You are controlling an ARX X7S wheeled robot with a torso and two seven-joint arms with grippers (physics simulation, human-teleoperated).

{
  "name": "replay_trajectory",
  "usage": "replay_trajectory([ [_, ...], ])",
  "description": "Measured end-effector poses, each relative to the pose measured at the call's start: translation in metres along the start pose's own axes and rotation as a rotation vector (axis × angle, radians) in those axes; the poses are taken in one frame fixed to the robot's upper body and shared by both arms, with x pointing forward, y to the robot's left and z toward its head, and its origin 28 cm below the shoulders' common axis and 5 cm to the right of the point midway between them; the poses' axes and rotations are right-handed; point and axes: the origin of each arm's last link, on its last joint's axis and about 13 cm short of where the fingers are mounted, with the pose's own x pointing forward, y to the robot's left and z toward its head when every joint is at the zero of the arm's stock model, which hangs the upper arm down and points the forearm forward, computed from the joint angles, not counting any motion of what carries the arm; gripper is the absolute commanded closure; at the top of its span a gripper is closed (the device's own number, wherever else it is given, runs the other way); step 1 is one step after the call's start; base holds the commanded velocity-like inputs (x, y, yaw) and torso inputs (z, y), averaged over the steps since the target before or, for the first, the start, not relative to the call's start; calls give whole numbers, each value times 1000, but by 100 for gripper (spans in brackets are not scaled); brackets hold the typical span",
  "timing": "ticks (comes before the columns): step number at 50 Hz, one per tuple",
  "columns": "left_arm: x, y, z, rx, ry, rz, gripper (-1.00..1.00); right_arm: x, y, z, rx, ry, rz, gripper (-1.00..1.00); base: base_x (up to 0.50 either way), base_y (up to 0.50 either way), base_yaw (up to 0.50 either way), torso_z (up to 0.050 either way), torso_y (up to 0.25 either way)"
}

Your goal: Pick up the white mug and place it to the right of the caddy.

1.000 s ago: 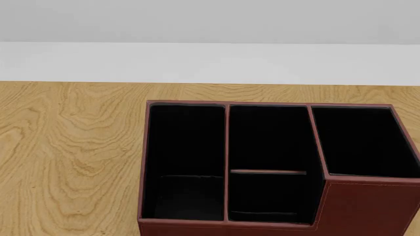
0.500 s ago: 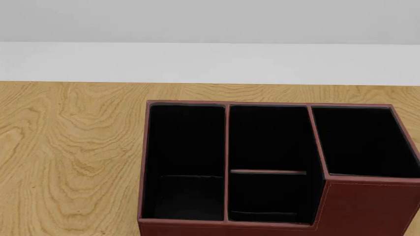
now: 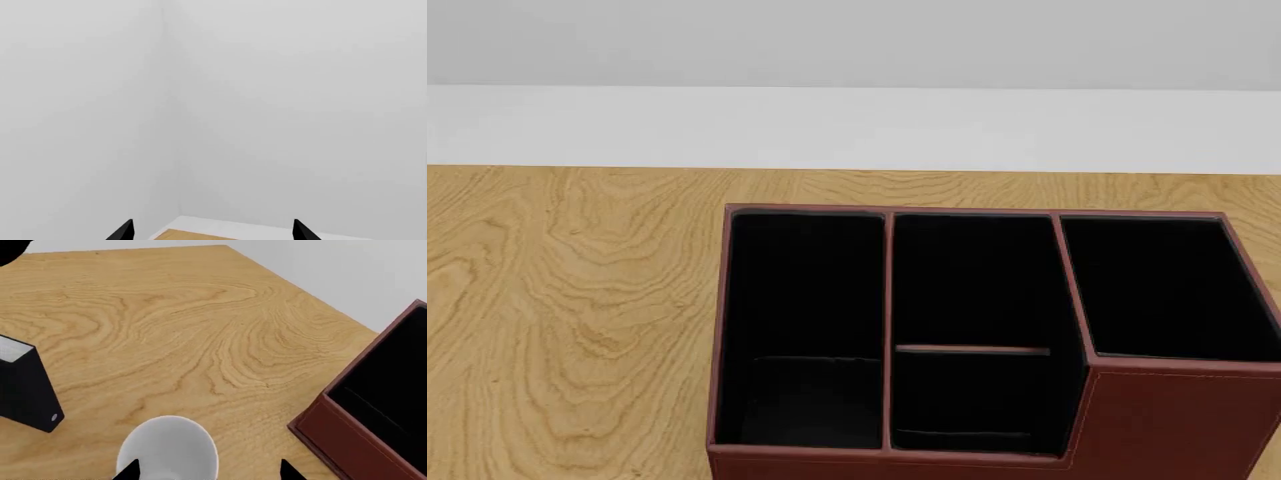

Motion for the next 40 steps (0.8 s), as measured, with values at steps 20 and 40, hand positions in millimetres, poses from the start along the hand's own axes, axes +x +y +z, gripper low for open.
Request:
replay_trajectory([
  [20, 0, 1, 0, -6, 1, 3, -100, -1, 15, -9, 14, 14, 25, -100, 0, 0, 0, 0, 0],
  [40, 1, 2, -1, -12, 4, 8, -100, 2, 25, -23, 37, 60, 52, -100, 0, 0, 0, 0, 0],
])
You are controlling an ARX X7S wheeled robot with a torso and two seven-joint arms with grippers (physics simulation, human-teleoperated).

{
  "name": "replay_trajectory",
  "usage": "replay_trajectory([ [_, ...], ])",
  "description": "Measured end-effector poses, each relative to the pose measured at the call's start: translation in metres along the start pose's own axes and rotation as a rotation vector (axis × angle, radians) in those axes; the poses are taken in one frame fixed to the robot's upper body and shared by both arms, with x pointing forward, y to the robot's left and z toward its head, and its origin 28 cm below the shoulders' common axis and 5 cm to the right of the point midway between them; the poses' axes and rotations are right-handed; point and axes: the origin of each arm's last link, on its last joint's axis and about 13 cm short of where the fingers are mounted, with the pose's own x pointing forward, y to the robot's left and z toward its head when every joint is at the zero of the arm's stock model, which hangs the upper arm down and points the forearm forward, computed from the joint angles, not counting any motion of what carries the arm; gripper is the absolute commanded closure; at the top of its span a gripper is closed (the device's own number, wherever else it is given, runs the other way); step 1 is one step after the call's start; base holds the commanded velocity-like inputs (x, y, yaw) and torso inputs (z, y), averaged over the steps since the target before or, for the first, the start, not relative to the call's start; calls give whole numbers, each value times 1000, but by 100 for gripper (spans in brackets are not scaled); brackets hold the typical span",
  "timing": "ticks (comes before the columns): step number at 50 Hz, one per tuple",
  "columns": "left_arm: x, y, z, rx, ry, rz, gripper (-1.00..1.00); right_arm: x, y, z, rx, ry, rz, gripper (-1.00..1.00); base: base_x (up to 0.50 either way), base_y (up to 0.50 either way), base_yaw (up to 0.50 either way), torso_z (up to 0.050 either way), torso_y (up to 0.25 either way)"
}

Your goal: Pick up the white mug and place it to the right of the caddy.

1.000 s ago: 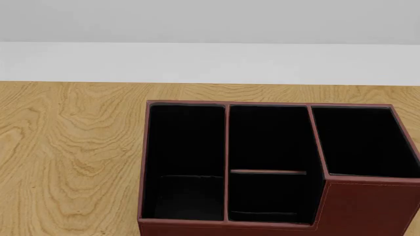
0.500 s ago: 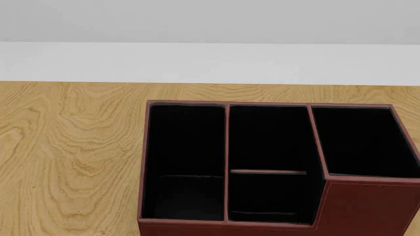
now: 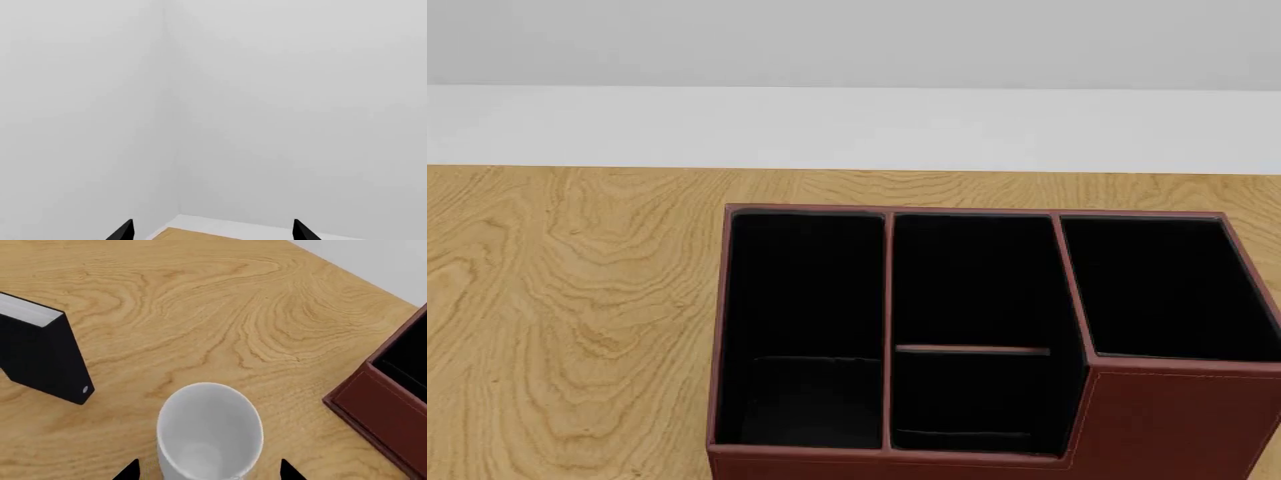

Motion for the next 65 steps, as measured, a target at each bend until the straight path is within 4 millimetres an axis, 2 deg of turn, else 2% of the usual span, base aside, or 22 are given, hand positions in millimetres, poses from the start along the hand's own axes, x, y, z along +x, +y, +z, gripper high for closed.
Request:
replay_trajectory([
  [20, 0, 0, 0, 0, -2, -2, -100, 3, 7, -13, 23, 27, 21, -100, 0, 0, 0, 0, 0],
  [65, -1, -2, 0, 0, -5, -10, -100, 26, -4, -39, 95, 80, 38, -100, 0, 0, 0, 0, 0],
])
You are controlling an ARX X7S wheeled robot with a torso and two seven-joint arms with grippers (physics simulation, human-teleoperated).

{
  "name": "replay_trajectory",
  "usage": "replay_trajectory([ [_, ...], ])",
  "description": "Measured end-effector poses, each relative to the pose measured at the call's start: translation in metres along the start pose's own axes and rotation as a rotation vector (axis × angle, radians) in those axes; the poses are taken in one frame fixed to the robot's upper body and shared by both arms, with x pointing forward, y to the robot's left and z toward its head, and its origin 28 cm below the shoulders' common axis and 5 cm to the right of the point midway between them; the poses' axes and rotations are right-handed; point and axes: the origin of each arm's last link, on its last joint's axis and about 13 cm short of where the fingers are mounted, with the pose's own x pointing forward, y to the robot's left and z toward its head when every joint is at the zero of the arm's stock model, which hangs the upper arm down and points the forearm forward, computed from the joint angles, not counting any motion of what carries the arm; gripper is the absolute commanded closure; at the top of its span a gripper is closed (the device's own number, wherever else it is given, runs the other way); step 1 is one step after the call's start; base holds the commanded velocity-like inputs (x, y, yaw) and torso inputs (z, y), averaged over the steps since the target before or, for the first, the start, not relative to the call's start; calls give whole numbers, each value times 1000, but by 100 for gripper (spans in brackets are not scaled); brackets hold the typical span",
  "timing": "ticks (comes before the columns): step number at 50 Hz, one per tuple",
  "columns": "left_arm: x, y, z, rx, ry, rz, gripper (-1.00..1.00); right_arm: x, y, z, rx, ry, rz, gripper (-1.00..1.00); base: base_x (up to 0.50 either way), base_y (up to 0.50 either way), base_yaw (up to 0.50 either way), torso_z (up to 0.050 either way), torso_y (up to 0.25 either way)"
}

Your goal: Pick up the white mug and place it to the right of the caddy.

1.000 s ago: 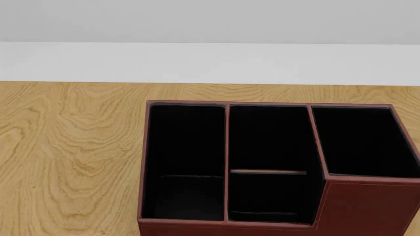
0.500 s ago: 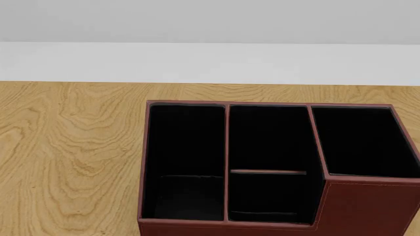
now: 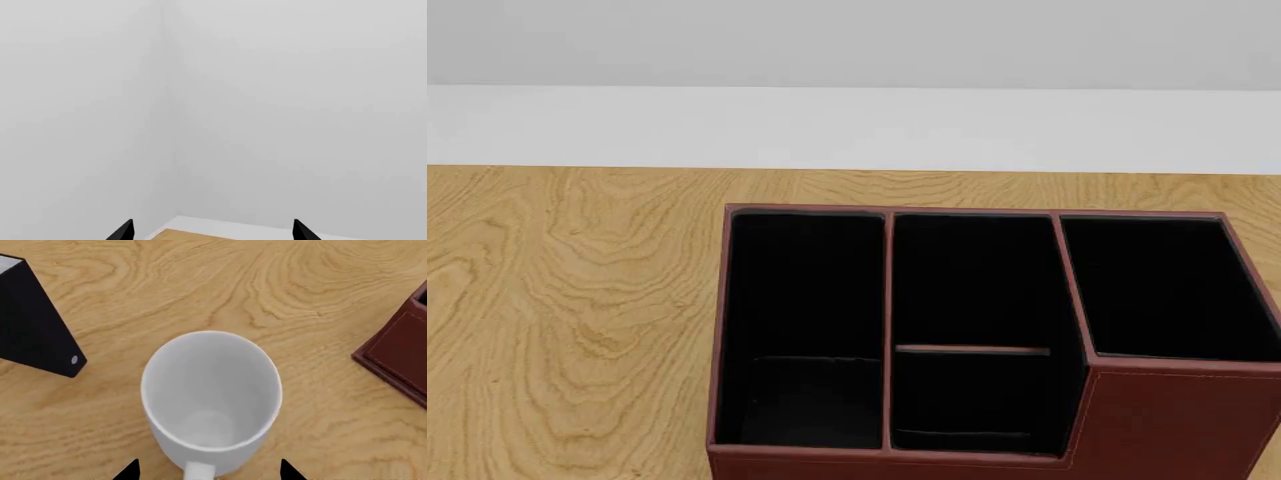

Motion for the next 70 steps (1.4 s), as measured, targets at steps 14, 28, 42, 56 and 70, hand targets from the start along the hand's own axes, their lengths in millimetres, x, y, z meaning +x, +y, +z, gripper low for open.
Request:
replay_trajectory([
  [14, 0, 1, 0, -3, 0, 0, -100, 3, 7, -5, -3, 26, 16, -100, 0, 0, 0, 0, 0],
  [28, 0, 1, 0, -5, -1, 0, -100, 5, 9, -11, 8, 40, 18, -100, 0, 0, 0, 0, 0],
  [42, 0, 1, 0, -4, 0, 1, -100, 9, 7, -17, 25, 47, 8, -100, 0, 0, 0, 0, 0],
  [56, 0, 1, 0, -6, 1, 4, -100, 15, 5, -20, 32, 55, 13, -100, 0, 0, 0, 0, 0],
  [70, -1, 2, 1, -10, -1, 5, -100, 20, 3, -19, 29, 61, 15, -100, 0, 0, 0, 0, 0],
])
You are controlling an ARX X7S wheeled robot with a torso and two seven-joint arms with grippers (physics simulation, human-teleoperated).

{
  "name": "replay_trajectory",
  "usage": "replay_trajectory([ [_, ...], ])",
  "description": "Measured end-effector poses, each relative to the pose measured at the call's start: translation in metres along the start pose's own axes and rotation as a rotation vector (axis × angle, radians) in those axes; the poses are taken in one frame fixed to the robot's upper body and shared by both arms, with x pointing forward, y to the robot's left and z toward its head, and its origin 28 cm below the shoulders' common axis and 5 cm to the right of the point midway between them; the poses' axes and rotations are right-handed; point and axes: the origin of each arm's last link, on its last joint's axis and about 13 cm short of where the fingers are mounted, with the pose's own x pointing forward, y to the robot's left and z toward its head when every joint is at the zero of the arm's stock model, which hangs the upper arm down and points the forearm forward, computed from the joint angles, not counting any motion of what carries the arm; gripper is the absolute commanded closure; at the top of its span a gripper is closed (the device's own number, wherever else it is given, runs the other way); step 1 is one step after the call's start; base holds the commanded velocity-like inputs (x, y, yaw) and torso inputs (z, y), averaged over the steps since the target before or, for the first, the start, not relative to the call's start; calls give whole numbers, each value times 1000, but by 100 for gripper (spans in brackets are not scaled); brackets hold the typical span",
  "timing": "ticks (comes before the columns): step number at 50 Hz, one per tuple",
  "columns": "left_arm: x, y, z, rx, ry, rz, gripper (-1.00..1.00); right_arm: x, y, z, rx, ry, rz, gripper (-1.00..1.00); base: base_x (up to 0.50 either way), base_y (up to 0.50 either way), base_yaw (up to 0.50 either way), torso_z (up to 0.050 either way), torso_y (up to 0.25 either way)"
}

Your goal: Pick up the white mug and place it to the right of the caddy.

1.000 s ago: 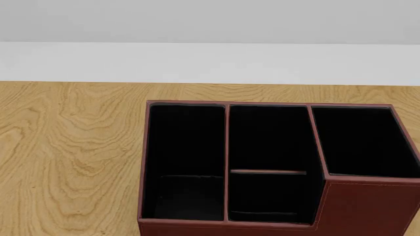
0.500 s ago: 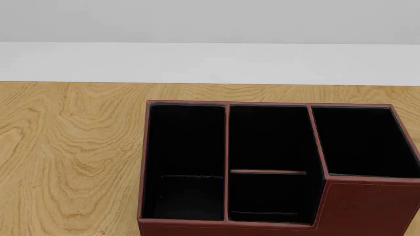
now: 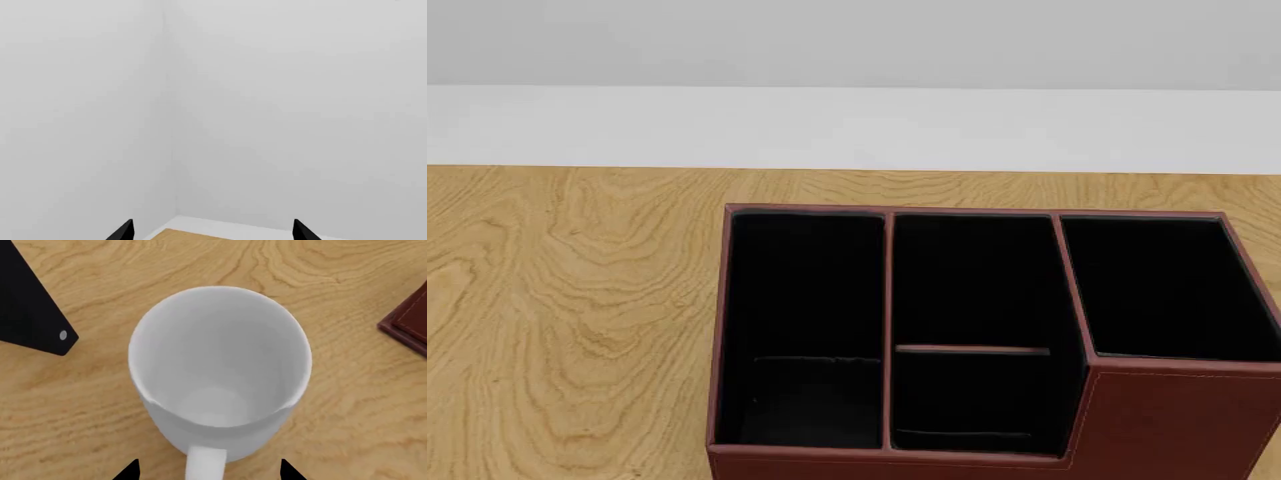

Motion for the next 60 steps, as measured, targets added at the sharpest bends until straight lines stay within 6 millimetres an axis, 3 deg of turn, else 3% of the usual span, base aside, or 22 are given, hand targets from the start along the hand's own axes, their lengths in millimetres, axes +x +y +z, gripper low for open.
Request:
replay_trajectory([
  [30, 0, 1, 0, -3, -2, 1, -100, 5, 4, -7, 9, 21, 13, -100, 0, 0, 0, 0, 0],
  [31, 0, 1, 0, -3, -2, 1, -100, 5, 4, -8, 10, 21, 11, 100, 0, 0, 0, 0, 0],
  [60, -1, 2, 2, -7, -4, 7, -100, -4, 4, -2, -17, 17, -69, 100, 0, 0, 0, 0, 0],
])
